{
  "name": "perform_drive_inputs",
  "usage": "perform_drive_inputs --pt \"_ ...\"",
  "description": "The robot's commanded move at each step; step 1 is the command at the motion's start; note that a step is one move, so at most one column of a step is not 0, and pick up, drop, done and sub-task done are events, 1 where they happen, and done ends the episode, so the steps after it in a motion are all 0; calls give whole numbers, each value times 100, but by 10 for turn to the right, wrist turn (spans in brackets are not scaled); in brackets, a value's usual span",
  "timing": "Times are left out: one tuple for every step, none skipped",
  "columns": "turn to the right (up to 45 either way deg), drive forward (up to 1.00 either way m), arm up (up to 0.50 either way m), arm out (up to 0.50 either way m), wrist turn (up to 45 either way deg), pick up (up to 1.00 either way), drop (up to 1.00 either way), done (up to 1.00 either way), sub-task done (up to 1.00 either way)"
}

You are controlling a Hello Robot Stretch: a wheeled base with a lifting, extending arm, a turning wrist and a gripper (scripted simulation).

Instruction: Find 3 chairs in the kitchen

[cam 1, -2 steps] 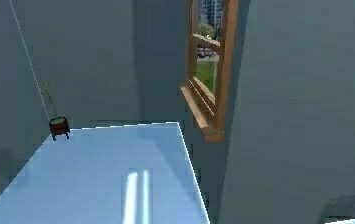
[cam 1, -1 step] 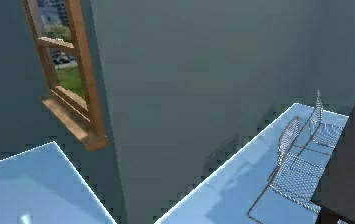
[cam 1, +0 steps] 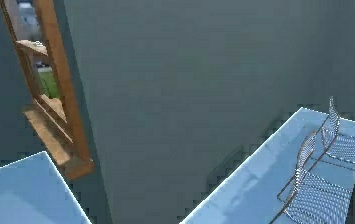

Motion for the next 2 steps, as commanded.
perform_drive_inputs --pt "420 0 0 0 0 0 0 0 0" --pt "0 0 0 0 0 0 0 100 0"
